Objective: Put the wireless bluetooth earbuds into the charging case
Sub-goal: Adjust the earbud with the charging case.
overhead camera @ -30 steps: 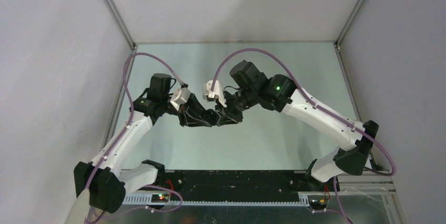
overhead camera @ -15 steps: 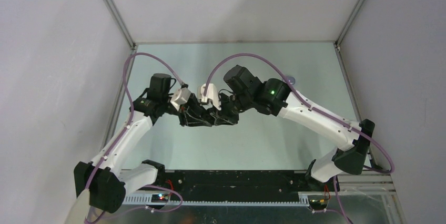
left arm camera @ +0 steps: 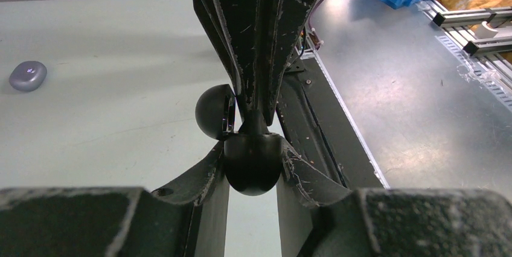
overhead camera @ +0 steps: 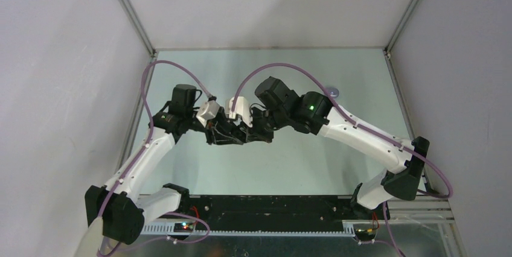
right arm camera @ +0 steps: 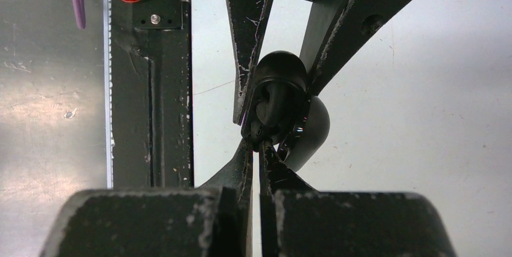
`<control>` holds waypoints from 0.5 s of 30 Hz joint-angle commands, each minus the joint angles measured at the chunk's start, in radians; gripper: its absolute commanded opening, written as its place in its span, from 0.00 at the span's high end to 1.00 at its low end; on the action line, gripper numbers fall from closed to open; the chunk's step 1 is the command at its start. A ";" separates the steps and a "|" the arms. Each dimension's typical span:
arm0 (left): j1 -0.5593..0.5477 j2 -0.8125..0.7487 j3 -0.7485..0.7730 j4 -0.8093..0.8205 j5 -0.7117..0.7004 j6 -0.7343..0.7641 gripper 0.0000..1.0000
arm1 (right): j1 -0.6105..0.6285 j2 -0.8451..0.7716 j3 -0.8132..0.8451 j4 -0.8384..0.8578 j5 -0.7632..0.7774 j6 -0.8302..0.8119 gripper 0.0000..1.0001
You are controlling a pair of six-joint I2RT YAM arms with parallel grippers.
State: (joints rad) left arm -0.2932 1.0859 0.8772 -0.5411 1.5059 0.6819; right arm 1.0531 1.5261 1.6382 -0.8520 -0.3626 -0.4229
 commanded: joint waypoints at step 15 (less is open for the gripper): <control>-0.005 -0.017 0.009 0.005 0.077 0.018 0.68 | -0.019 -0.028 0.023 0.027 0.014 -0.010 1.00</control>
State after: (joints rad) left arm -0.2932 1.0859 0.8772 -0.5407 1.5040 0.6823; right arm 1.0496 1.5257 1.6382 -0.8539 -0.3653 -0.4229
